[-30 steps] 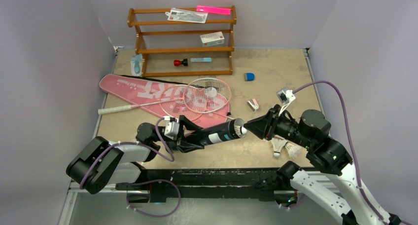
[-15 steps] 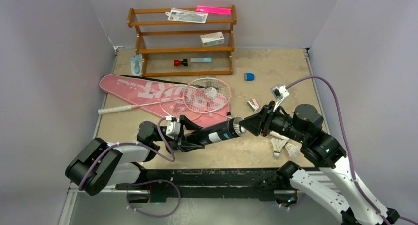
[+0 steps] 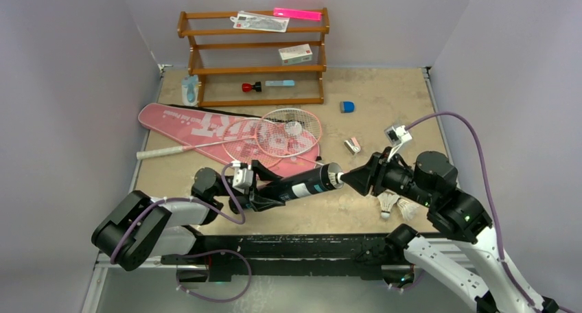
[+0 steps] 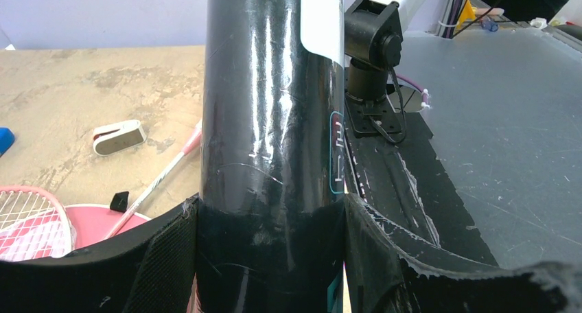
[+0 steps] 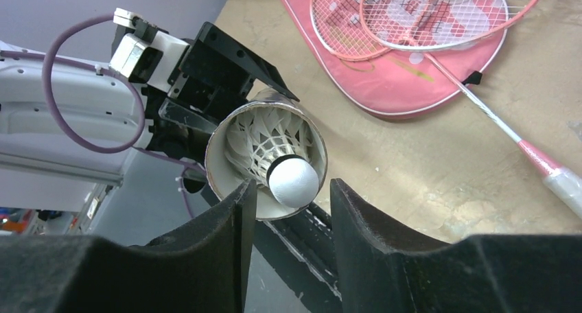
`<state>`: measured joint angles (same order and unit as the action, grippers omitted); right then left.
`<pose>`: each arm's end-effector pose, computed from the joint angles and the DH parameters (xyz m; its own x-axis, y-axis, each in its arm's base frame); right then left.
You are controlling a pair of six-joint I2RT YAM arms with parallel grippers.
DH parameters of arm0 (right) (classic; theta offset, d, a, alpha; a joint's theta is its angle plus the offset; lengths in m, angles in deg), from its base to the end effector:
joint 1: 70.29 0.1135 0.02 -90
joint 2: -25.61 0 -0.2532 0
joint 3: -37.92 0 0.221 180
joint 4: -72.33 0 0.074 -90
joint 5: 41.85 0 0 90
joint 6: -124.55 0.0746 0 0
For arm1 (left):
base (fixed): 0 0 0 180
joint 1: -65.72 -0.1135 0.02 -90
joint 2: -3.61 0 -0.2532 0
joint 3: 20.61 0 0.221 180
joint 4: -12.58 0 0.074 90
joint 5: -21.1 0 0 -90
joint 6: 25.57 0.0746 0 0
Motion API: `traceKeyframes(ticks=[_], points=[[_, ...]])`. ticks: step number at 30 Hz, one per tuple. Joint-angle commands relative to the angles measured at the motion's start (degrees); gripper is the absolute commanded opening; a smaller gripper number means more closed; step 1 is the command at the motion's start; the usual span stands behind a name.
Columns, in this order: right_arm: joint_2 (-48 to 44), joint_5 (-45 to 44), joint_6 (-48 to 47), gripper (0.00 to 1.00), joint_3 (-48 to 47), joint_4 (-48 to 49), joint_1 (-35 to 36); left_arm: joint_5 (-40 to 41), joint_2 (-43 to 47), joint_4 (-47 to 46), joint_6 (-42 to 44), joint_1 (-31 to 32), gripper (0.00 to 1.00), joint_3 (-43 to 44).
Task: Pack up the badminton gear
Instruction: Place the shuttlecock at the shuttle tube.
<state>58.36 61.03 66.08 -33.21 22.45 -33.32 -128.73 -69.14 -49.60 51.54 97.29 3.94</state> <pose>0.0891 0.0879 0.3584 -0.5336 0.2364 -0.8120 -0.5652 0.6146 0.5503 0.1370 -0.1599 0.2175 -0.0175 -0.1208 -0.9925 0.9992 -0.0390 -0.0129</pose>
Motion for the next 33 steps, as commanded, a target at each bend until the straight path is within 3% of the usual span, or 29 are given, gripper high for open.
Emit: traceKeyframes(ticks=[1,6,17,33], points=[[-0.9,0.3,0.8,0.46,0.4,-1.0,0.1,0.0,-0.1,-3.0,0.7,0.1,0.47,1.2],[-0.6,2.1,1.6,0.46,1.4,0.3,0.1,-0.1,-0.2,-3.2,0.8,0.0,0.47,1.3],[0.8,5.1,2.1,0.23,0.7,3.1,0.1,-0.1,-0.3,-1.7,1.3,0.1,0.47,1.8],[2.8,5.2,1.6,0.23,2.2,5.8,0.1,-3.4,0.2,-4.3,0.2,0.1,0.47,1.3]])
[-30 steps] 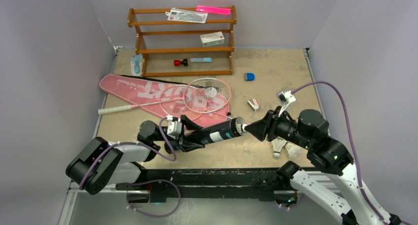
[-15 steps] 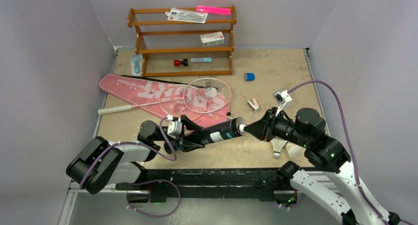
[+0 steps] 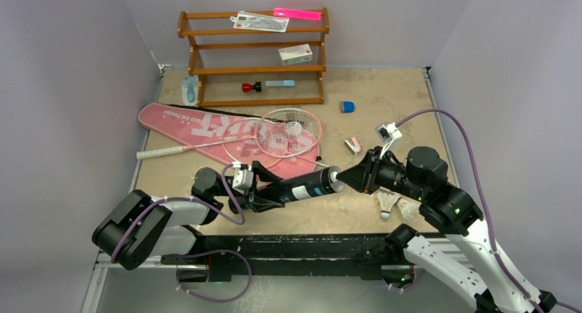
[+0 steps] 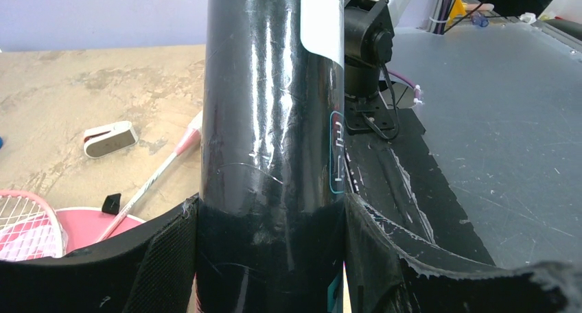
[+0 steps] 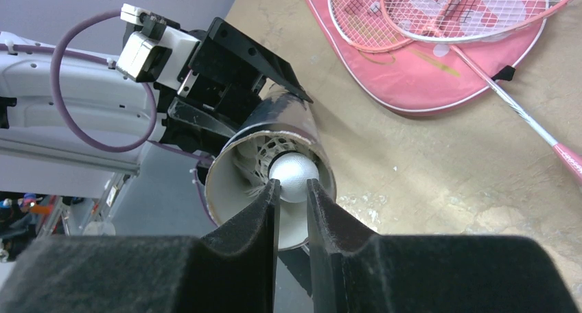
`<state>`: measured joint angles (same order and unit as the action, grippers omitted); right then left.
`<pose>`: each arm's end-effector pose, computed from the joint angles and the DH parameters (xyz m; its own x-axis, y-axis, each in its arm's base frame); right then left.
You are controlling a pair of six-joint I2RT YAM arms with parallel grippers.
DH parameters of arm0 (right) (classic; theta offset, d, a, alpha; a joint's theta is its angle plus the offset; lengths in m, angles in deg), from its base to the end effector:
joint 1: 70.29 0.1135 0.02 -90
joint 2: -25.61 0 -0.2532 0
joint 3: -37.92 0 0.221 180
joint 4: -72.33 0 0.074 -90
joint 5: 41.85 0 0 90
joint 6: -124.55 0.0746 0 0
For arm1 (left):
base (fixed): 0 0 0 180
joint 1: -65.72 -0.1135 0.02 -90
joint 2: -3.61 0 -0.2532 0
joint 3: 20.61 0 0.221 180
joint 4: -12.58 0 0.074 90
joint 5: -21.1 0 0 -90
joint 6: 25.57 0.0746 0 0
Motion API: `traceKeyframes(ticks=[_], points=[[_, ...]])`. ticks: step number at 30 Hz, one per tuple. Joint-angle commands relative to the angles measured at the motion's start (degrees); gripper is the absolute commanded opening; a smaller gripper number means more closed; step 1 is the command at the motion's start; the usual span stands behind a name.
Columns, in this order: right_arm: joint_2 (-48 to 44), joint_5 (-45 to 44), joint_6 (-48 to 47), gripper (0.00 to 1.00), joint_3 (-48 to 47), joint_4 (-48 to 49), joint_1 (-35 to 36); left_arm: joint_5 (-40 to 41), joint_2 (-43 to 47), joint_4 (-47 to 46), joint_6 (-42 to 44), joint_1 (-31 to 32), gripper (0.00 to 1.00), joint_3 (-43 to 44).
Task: Pack up the badminton gear
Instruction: Place the shuttlecock at the shuttle tube.
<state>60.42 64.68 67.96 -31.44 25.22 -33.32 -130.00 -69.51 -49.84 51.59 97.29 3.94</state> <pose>0.0960 0.0988 0.3517 -0.5847 0.2206 -0.7807 -0.5708 0.5720 0.5891 0.1358 -0.1601 0.2164 -0.0183 -0.1148 -0.9932 0.9981 -0.0603 -0.0114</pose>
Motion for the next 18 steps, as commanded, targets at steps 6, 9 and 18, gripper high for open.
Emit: traceKeyframes(ticks=[6,9,18], points=[[1.4,2.2,-0.9,0.24,0.0,4.2,0.0,-1.4,0.6,-3.8,0.1,0.2,0.47,1.3],[0.9,2.2,-0.8,0.29,-0.5,3.1,0.1,-0.3,0.5,-3.2,0.4,0.1,0.47,1.2],[-1.8,-5.6,-2.4,0.55,-4.9,-5.6,0.1,4.2,0.7,-1.8,-0.3,0.0,0.47,1.1]])
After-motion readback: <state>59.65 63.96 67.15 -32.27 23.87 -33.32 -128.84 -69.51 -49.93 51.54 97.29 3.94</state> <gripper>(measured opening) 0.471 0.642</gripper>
